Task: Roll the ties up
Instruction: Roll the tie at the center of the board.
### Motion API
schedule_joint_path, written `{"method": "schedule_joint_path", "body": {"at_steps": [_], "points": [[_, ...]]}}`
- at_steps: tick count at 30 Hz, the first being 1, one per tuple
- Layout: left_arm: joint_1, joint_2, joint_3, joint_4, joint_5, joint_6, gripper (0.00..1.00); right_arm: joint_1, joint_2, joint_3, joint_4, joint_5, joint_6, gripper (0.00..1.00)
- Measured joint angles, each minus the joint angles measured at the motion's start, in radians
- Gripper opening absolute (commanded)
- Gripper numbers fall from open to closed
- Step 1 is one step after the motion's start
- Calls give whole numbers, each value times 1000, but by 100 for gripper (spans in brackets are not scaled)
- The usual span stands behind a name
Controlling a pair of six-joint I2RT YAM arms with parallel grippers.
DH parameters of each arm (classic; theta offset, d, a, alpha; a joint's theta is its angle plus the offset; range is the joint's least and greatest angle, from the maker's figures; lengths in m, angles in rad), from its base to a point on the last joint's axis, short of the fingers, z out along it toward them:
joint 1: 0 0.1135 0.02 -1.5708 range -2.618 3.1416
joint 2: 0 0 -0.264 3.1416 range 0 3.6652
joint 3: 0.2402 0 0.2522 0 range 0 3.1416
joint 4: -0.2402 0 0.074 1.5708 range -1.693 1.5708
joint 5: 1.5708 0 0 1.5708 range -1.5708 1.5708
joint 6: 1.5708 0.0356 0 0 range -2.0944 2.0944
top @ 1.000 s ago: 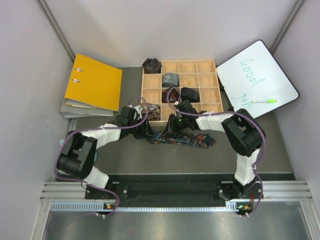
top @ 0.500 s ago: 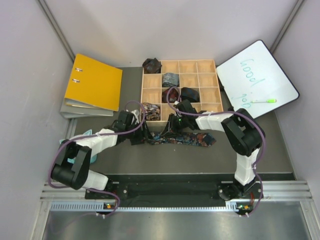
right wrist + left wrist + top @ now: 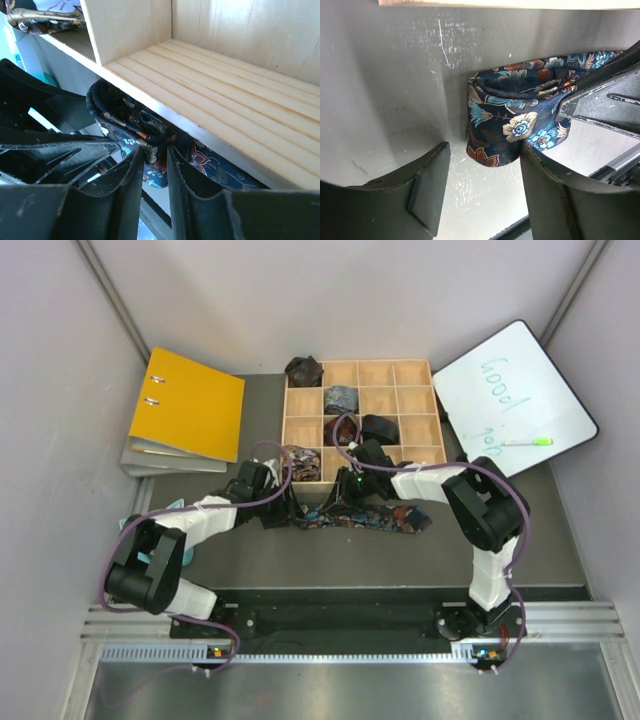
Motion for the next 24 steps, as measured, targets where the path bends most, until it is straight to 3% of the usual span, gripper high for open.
{"method": "schedule_joint_path", "body": {"at_steps": [9,13,14,17,24], "points": [[0,40,7,58,8,14,51,0,11,3,20,-6,8,21],[0,62,9,91,24,11,24,0,17,6,31,-12,11,21],[0,64,9,94,25,10,13,0,18,6,36,-14,11,21],[0,64,18,87,26,8,4,0,23,8,49,-23,14,22],[-9,50,89,-64,-74,7,1,2,26,32,26,-30,1,35]]}}
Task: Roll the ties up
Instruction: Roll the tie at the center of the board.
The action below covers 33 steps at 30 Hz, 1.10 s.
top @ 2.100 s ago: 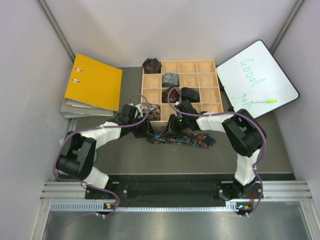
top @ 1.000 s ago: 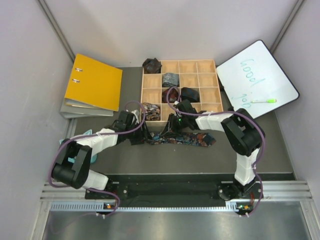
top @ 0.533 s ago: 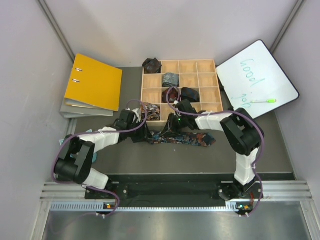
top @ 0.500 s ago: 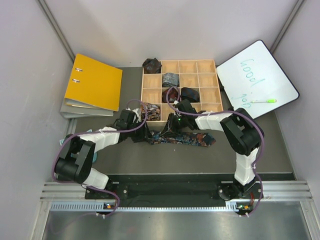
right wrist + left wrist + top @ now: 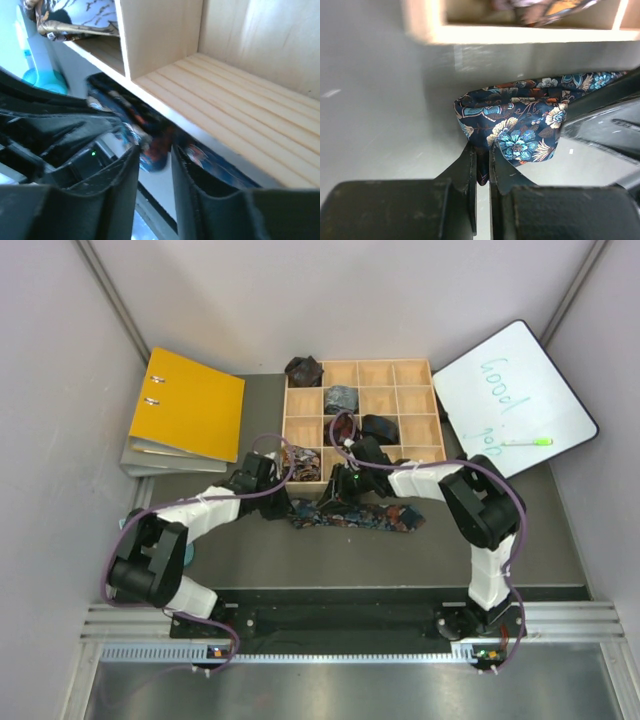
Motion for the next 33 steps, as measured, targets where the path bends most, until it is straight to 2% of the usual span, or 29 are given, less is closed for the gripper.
{"method": "schedule_joint_path", "body": {"at_steps": [2,7,13,18,24,33], "points": [[0,-28,16,-68,-44,0,1,1,-3,13,-29,12,-16,39],[-6,-101,61,-230,-143,8,3,0,-37,24,-129,64,-51,41],[-55,-99,173,-418,-259,48,6,0,-116,24,-182,88,-66,44],[-102,-9,291,-541,-364,87,5,0,-180,-11,-179,100,-72,45],[-171,80,407,-687,-526,105,6,-20,-251,-129,-187,111,-76,46],[-316,227,557,-863,-791,56,6,-129,-378,-277,-198,134,-82,46]]}}
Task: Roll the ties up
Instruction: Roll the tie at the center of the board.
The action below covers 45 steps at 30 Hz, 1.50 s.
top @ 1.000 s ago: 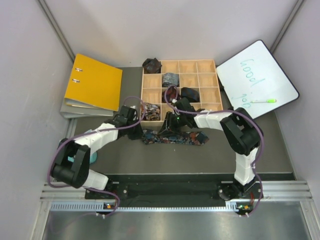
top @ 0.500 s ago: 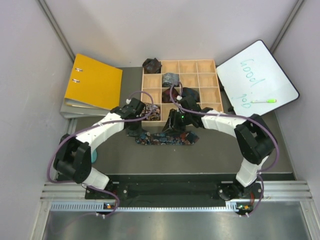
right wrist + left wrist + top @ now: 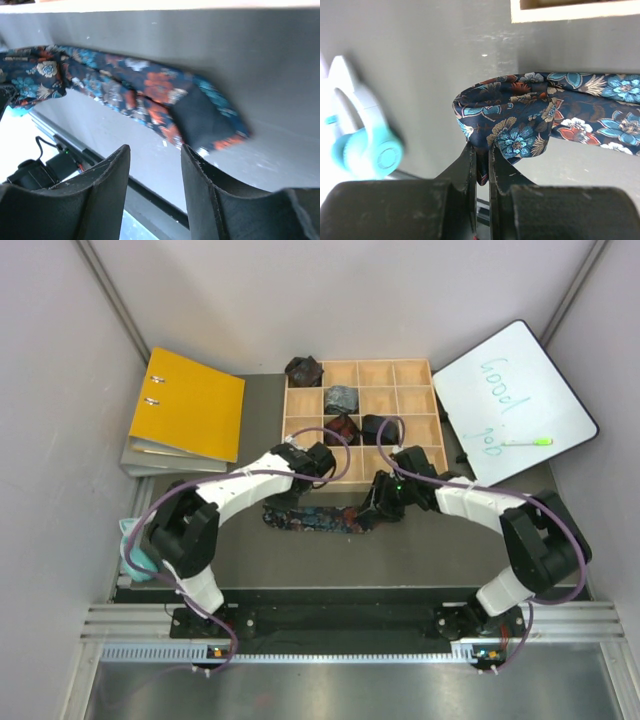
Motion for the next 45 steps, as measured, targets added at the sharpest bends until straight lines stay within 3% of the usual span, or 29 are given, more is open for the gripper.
{"method": "schedule_joint_path", "body": {"at_steps": [10,21,32,35,39,45], "points": [[-138,194,98,-159,-194,-95,8,-37,-90,-80,5,18,1,46],[-232,325,197,-255,-264,-169,11,-69,-147,-134,2,21,0,47],[-304,451,307,-278,-268,-192,30,-108,-237,-154,-41,38,-19,47],[-307,467,321,-279,-264,-190,42,-110,-245,-159,-57,47,-19,47],[-307,473,333,-270,-241,-181,67,-110,-263,-159,-77,49,-21,48],[-307,470,336,-230,-178,-171,76,-111,-290,-157,-106,65,-34,48]]}}
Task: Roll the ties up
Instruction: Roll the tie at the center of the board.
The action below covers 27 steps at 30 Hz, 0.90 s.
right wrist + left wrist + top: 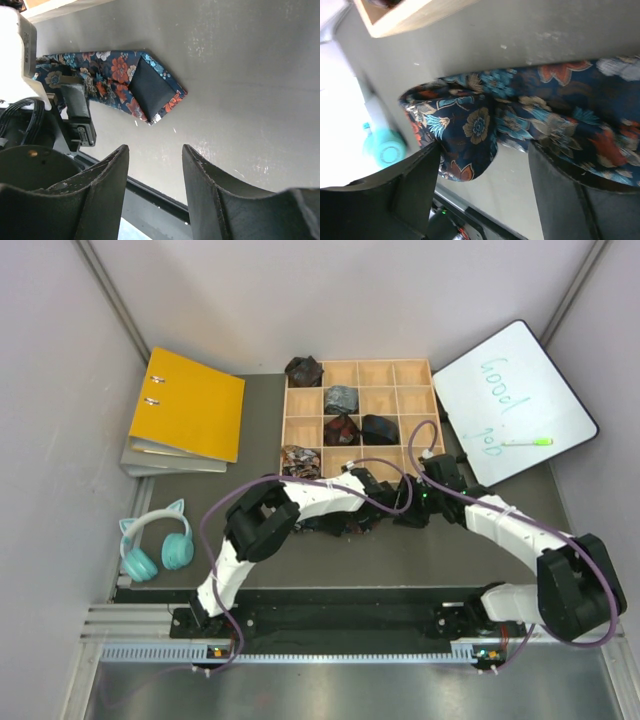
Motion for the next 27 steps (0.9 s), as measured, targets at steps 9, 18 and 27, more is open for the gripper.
{"method": "schedule_joint_path", "body": {"at_steps": [9,18,27], "points": [[32,-161,-35,140,162,26,76,0,-7,64,-56,12,-22,49],[126,-524,-211,299,281,3,45,5,71,197,-77,-61,-65,49],[137,-905,-667,469,365,-161,0,148,425,669,-211,-76,-161,46]]}}
